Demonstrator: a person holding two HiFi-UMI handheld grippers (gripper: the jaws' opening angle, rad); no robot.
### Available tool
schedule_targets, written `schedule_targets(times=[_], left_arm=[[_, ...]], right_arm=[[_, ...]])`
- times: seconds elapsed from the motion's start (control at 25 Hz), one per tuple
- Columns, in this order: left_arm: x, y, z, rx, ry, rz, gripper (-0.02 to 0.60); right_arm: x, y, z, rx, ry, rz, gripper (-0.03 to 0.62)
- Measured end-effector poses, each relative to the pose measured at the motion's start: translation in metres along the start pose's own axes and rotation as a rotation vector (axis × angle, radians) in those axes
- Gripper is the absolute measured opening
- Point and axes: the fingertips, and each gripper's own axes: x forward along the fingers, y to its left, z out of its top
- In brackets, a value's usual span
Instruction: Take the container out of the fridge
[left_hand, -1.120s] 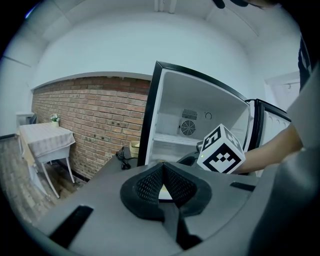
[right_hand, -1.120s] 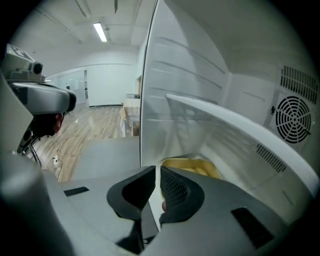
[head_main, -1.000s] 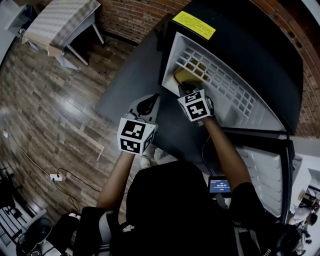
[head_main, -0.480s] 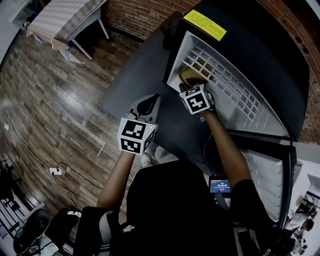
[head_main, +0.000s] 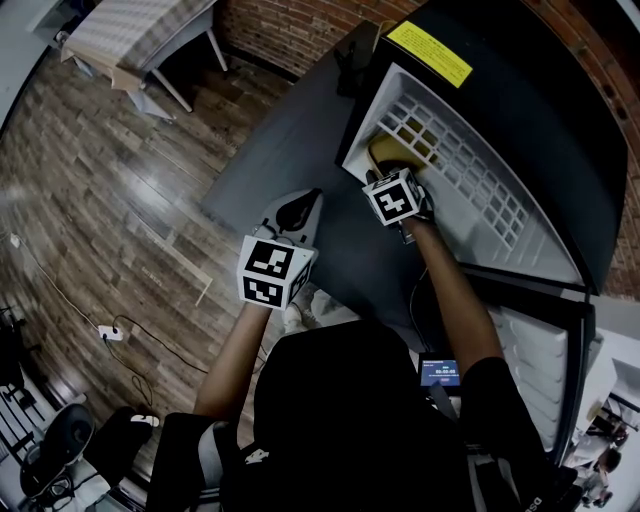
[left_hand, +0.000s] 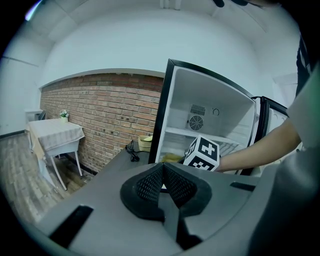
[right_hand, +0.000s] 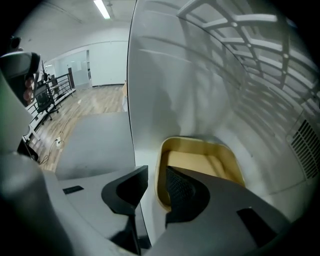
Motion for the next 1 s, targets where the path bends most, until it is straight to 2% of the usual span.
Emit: schedule_targets(times=[0.4, 1.0], left_arm=[[-0.0025, 0.0045, -0.0042, -0.009, 0.013, 0.011, 0.014], [-0.0048, 0.004, -0.0032, -0.009, 0.011, 0.005, 0.014]], right_arm=[[0.0011, -0.0044, 0.0006, -0.023, 0.022, -0.037, 0.074], [-0.0047, -0.0004, -0.0009, -0.058, 0.021, -0.036, 0.052]])
